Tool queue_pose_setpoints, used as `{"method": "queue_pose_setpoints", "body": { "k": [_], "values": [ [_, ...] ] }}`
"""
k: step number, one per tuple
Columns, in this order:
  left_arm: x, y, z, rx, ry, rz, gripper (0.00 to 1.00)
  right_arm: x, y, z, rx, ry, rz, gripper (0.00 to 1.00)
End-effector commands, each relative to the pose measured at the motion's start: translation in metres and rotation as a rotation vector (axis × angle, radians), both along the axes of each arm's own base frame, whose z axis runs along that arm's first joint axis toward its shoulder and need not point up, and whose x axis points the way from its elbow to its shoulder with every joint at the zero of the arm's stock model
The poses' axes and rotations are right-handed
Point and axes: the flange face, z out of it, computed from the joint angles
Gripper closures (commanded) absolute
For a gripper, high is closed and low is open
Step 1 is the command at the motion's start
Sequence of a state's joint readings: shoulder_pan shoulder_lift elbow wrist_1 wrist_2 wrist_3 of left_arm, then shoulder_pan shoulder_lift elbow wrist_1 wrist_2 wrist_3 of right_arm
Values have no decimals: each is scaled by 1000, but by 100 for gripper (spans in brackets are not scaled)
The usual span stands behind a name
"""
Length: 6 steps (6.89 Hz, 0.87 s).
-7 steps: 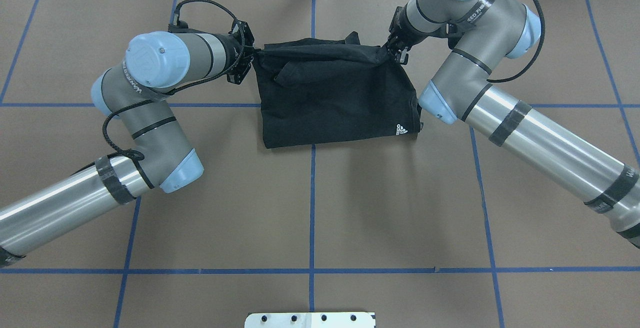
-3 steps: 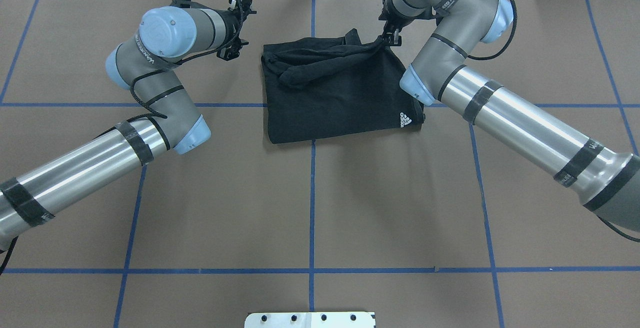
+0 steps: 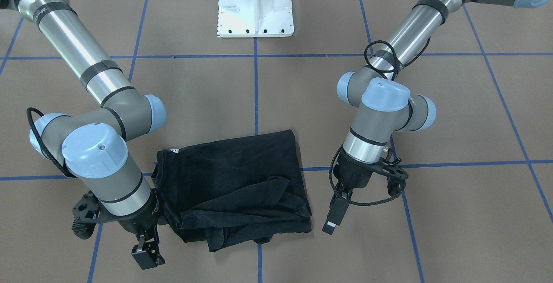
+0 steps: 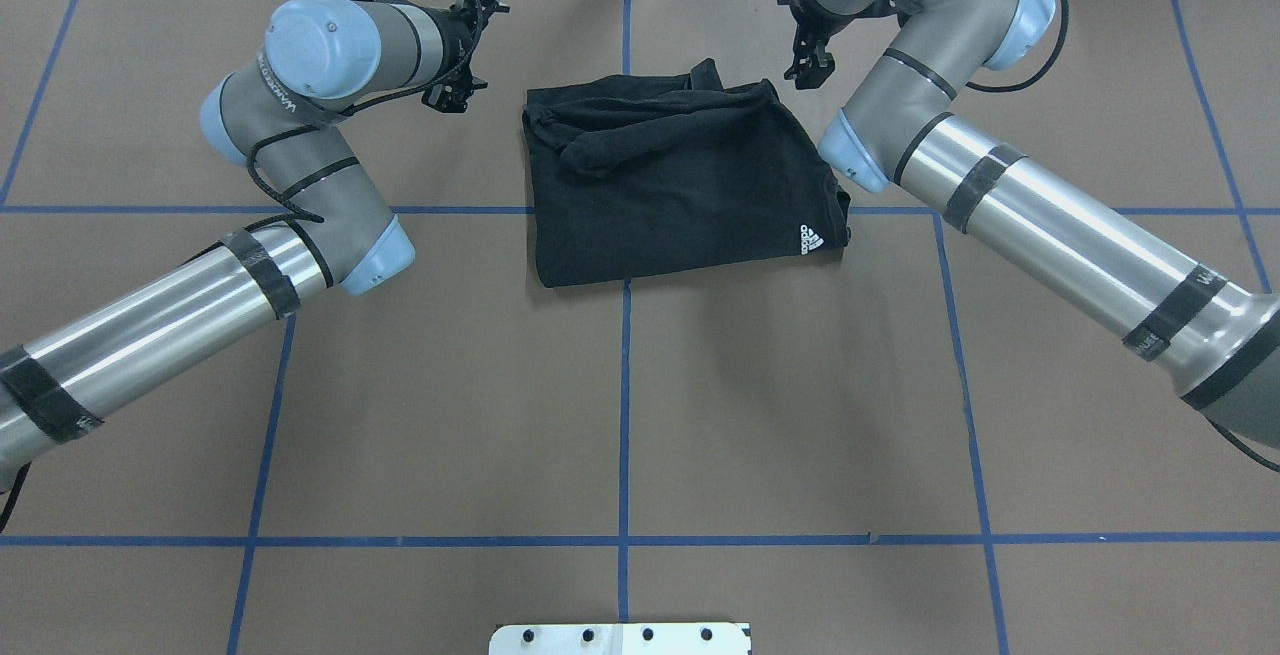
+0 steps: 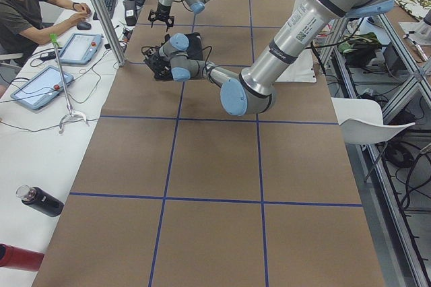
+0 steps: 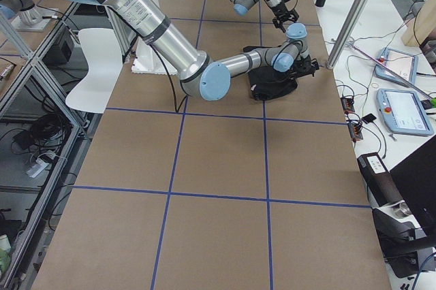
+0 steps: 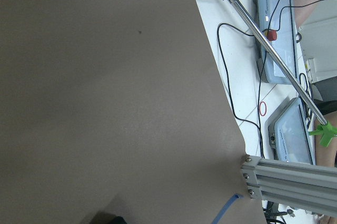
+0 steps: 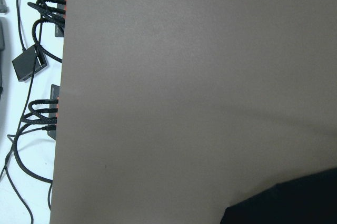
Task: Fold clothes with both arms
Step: 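Release the folded shirt and raise both grippers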
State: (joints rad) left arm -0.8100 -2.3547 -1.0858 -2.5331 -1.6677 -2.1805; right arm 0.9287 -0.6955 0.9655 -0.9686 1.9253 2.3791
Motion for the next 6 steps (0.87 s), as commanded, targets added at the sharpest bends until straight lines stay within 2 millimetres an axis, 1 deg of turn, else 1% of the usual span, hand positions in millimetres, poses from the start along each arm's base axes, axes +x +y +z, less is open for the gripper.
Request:
{"method": "queue_pose_setpoints", "body": {
  "k": [1, 2, 3, 4, 5, 6],
  "values": [
    [-51, 15, 18, 85, -51, 140, 1, 50, 6, 27, 118, 26, -158, 0],
    [-79, 33, 24, 165, -135, 210, 1, 94, 12, 51, 188, 24, -281, 0],
    [-107, 59, 34, 280, -258, 266, 1, 137, 19, 74, 254, 34, -386, 0],
    [-136, 79, 41, 398, -377, 320, 1, 186, 29, 91, 340, 62, -485, 0],
    [-157, 103, 62, 498, -492, 397, 1, 229, 48, 111, 446, 76, -597, 0],
    [-201, 114, 90, 597, -573, 485, 1, 256, 86, 138, 595, 135, -709, 0]
  ]
}}
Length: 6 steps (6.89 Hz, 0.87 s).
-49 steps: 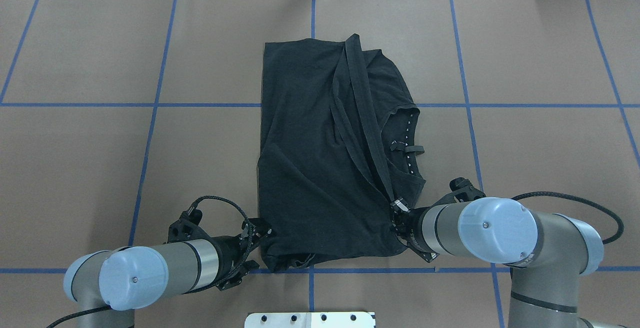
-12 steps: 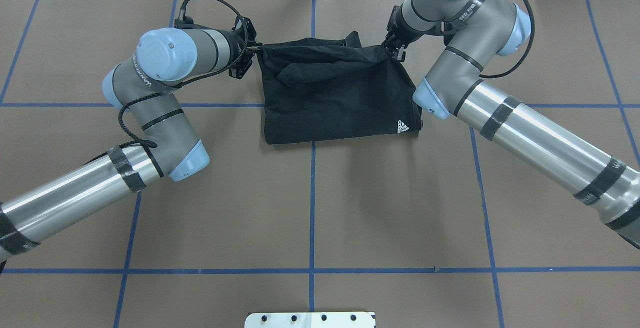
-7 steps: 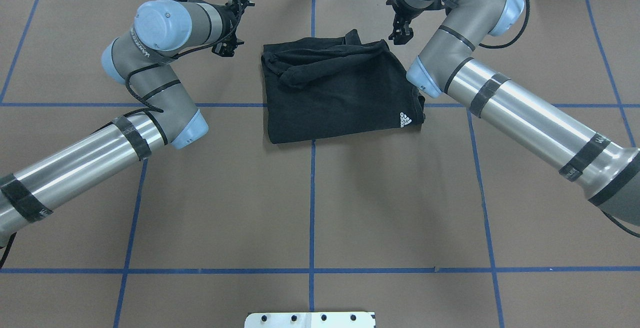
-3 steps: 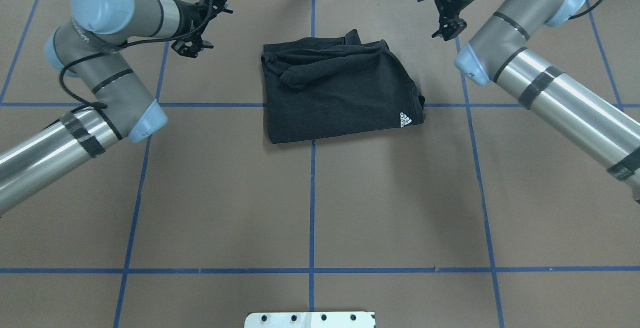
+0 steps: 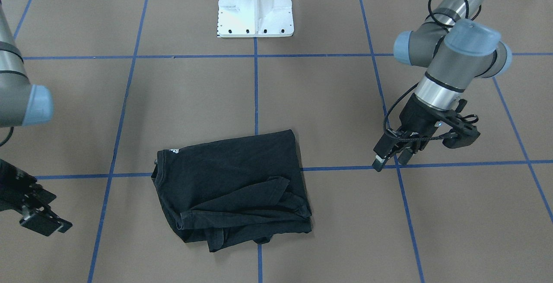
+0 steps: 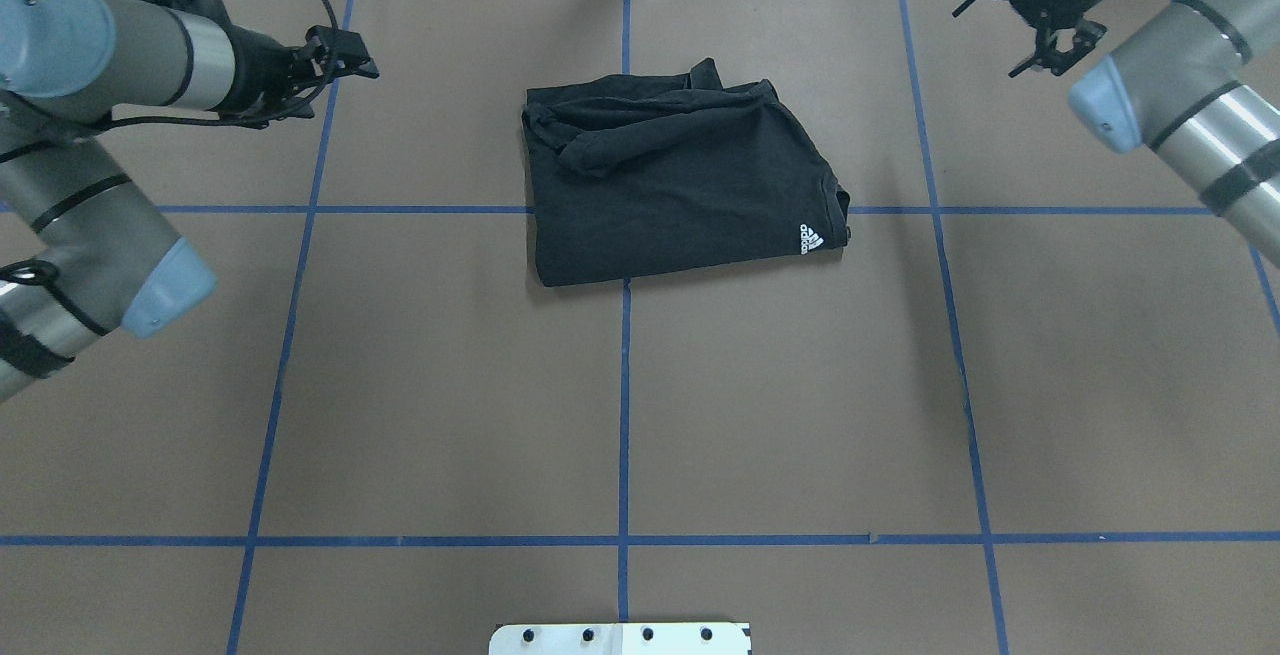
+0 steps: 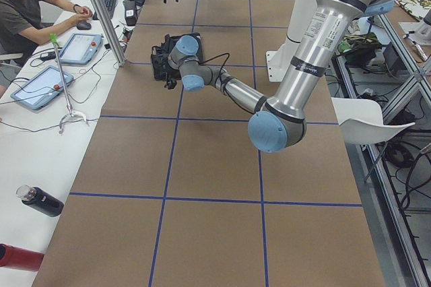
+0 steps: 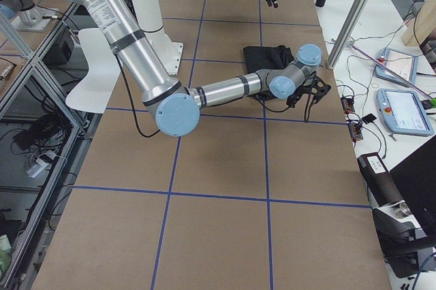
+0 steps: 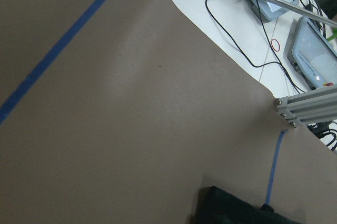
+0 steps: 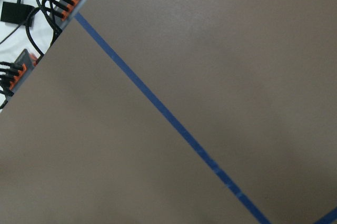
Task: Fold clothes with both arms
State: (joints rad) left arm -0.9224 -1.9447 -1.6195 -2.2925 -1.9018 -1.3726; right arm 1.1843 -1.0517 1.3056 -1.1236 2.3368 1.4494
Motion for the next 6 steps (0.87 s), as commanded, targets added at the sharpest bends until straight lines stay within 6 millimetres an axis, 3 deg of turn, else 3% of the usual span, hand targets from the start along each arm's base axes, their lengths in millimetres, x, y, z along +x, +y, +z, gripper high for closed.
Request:
{"method": "queue_pose_setpoints", "body": {
  "k": [1, 2, 3, 4, 5, 6],
  "values": [
    [-98, 30, 64, 218, -186, 227, 1, 65, 76, 72, 277, 81, -239, 0],
    [-147, 38, 109, 321, -301, 305, 1, 88, 104, 111, 353, 122, -325, 0],
    [-186, 42, 142, 406, -409, 351, 1, 118, 128, 153, 436, 162, -412, 0],
    [-210, 51, 167, 407, -464, 378, 1, 144, 153, 186, 491, 190, -472, 0],
    [-242, 55, 180, 395, -468, 412, 1, 159, 181, 214, 525, 209, -532, 0],
    [-282, 67, 198, 409, -454, 469, 1, 166, 207, 230, 524, 212, -558, 0]
  ]
}}
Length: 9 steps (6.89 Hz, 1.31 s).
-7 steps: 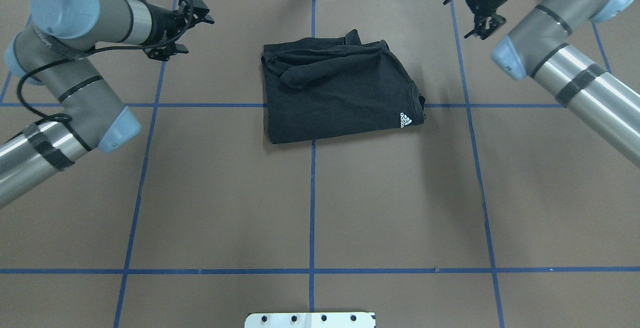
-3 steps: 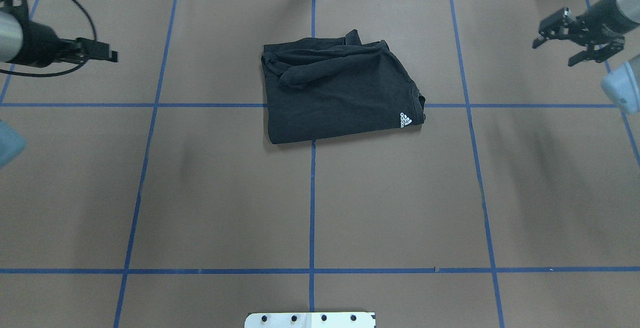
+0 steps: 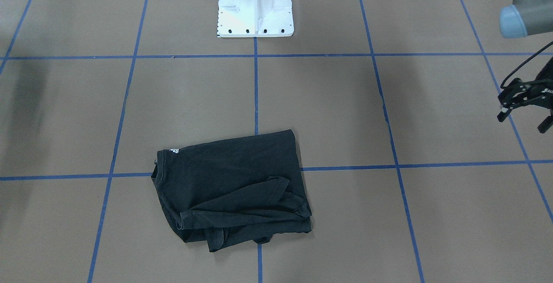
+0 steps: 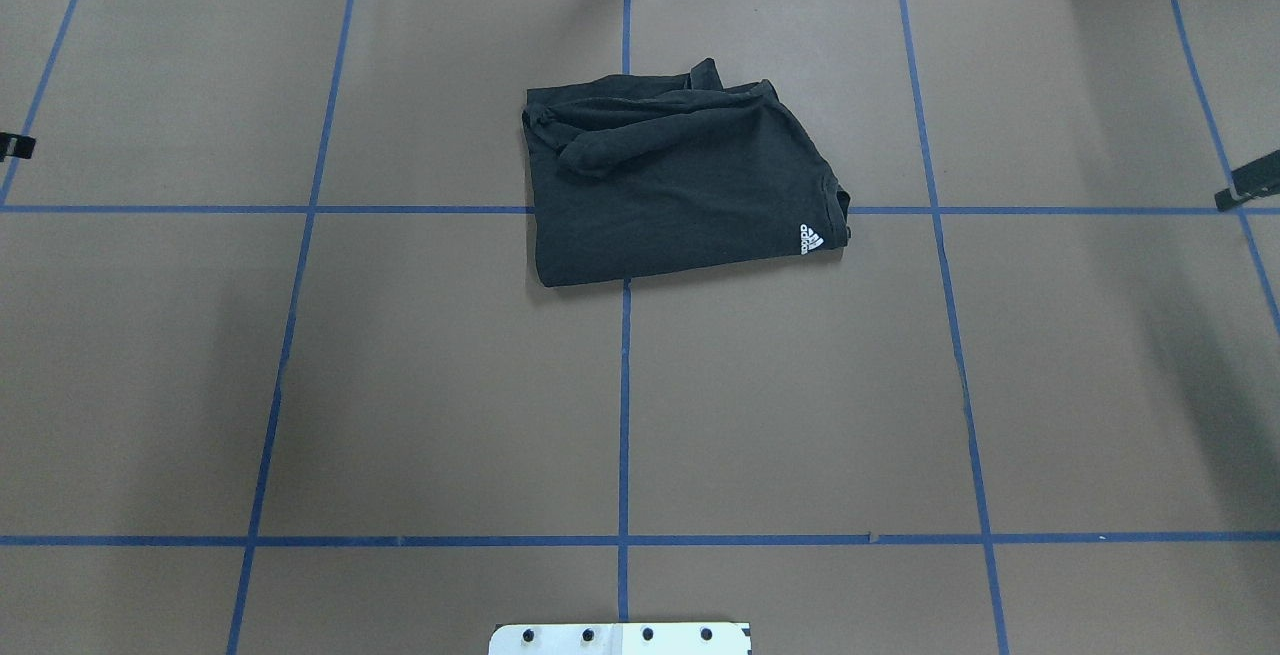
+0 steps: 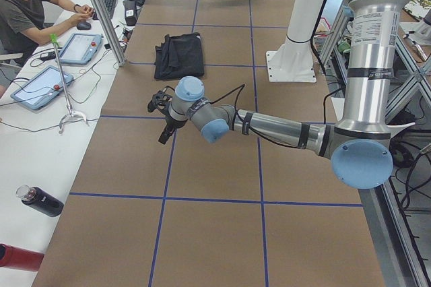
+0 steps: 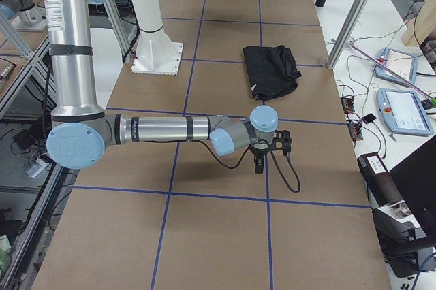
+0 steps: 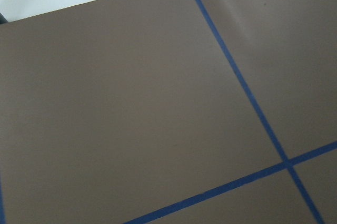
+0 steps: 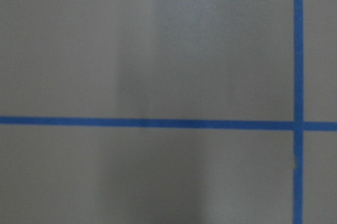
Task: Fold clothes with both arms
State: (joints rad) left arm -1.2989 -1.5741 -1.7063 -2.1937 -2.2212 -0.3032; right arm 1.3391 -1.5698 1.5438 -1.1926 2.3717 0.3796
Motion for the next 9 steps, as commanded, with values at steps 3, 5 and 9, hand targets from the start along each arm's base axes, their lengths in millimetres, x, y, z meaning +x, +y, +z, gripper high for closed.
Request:
{"method": "queue_pose_setpoints", "body": {
  "k": [3, 5, 9],
  "values": [
    [-82, 62, 66, -86, 37, 75, 1, 24, 81, -15, -14, 29, -90, 0],
    [-115, 95, 83, -173, 39, 4, 1, 57, 104, -45, -27, 60, -100, 0],
    [-142, 93, 55, -116, 9, -79, 1, 58, 102, -46, -11, 69, -106, 0]
  ]
}}
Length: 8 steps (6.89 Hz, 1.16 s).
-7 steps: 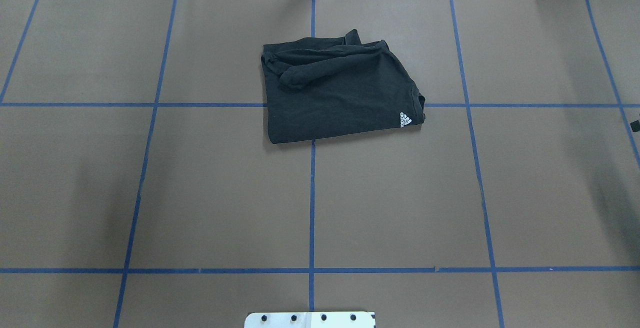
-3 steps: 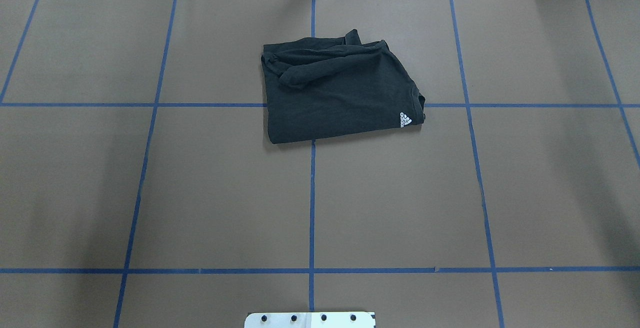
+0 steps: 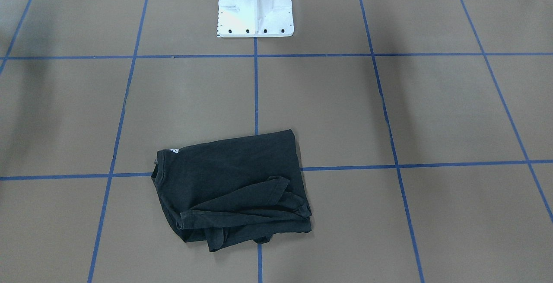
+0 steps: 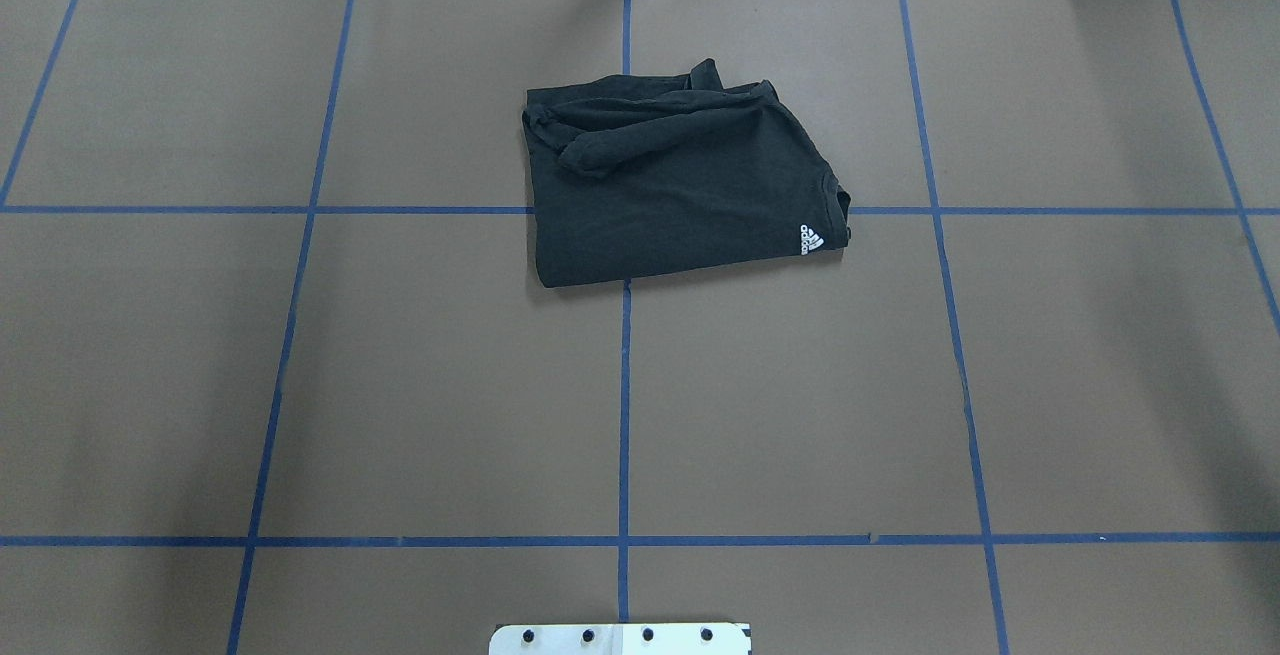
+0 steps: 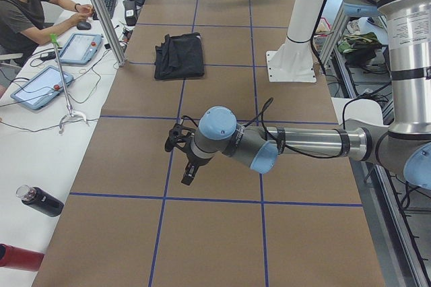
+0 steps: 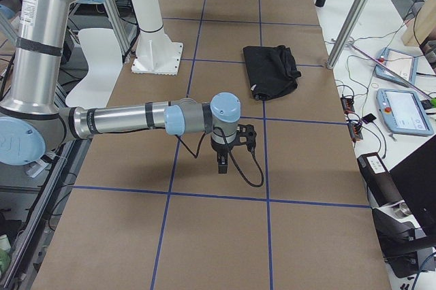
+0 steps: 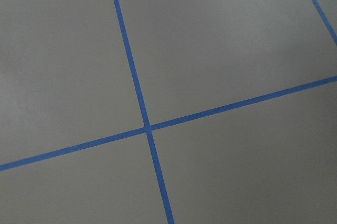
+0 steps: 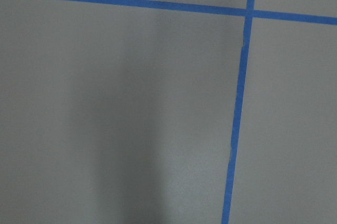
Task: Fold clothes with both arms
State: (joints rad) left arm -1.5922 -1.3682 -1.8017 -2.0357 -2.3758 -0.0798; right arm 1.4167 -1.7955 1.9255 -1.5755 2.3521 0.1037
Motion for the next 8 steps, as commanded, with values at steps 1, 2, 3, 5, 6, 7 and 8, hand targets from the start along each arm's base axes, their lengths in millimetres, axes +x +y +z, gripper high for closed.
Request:
{"method": "queue_pose_setpoints", "body": {
  "k": [1, 2, 3, 5, 6, 7, 8],
  "values": [
    [-3, -1, -8, 14, -5, -11, 1, 0, -2, -2, 6, -1, 1, 0],
    [-3, -1, -10, 20, -4, -12, 1, 0, -3, -1, 4, -2, 1, 0],
    [-3, 3, -12, 22, -5, -13, 1, 0, -3, 0, 3, -2, 1, 0],
    [-4, 5, -12, 22, -4, -13, 1, 0, -2, 4, -5, 0, 1, 0],
    [-4, 5, -13, 23, -4, -13, 1, 0, -3, 5, -8, 0, 1, 0],
    [-4, 5, -13, 25, -4, -13, 1, 0, -2, 7, -11, 1, 1, 0],
    [-4, 5, -13, 23, -4, -13, 1, -1, -3, 6, -9, -1, -1, 0]
  ]
}}
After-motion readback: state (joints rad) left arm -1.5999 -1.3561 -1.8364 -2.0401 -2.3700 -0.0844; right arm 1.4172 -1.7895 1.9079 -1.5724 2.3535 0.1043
